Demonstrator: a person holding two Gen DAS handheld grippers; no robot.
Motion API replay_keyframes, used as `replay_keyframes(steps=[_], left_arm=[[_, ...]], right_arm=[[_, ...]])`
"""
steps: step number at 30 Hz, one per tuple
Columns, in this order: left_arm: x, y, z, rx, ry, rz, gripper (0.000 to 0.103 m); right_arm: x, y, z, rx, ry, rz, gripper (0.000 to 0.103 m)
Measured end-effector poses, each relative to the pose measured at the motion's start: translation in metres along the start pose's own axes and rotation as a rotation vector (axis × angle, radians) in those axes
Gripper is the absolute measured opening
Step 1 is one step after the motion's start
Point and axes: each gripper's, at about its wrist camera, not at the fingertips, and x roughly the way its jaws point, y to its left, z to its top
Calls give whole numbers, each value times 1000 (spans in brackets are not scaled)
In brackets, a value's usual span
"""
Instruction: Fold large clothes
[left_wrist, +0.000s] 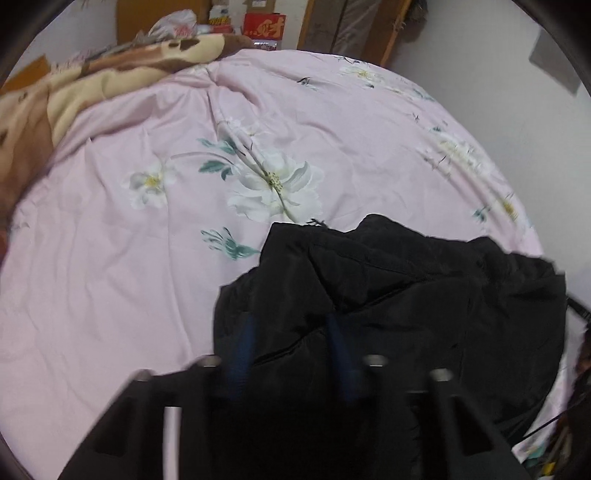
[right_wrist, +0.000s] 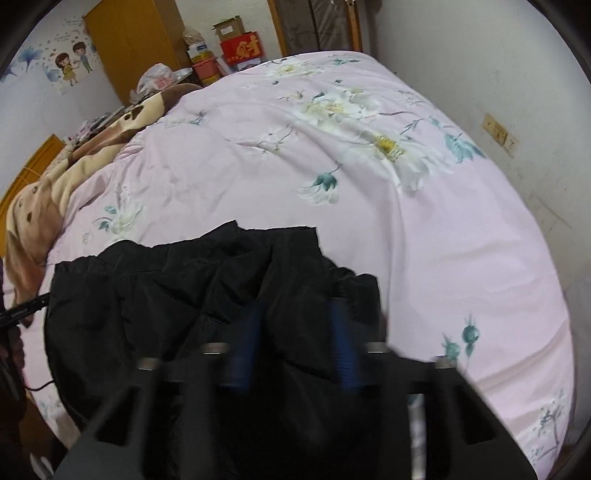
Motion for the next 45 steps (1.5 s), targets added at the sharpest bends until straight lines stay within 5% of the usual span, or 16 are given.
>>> replay_keyframes(steps=[8,11,13,17,23,28,31,33,36,42,45], left_arm=[[-55,8,26,-69,-217,0,15],[-45,8,44,-83,-218,17,15],[-17,9,52,-95,-148,39,15],[43,6,45,-80,4,106,15],[61,-2,45,-38,35,134,16],[66,-10,37,0,33,195,19],[58,-6,38,-66,3,173,24],[46,4,39,-148,-9,112,30],[25,14,41,-189,-33,78,43],[-43,18,24,-221,-182,84,58],[-69,-2,3,-200,-236,41,63]], right_arm=[[-56,8,21,-8,-252,-5,11],[-49,16,36,-35,-274,-58,11],[-26,16,46,-27,-227,-90,11],[46,12,44,-35,4,-194,11],[87,11,38,-42,169,-239,12],[97,23,34,-110,219,-308,18],[94,24,41,-87,244,-345,24],[83,24,46,-49,215,-351,32],[51,21,52,1,133,-315,66],[-27,43,47,-34,-127,-328,69],[-54,66,26,-76,-193,-230,69]])
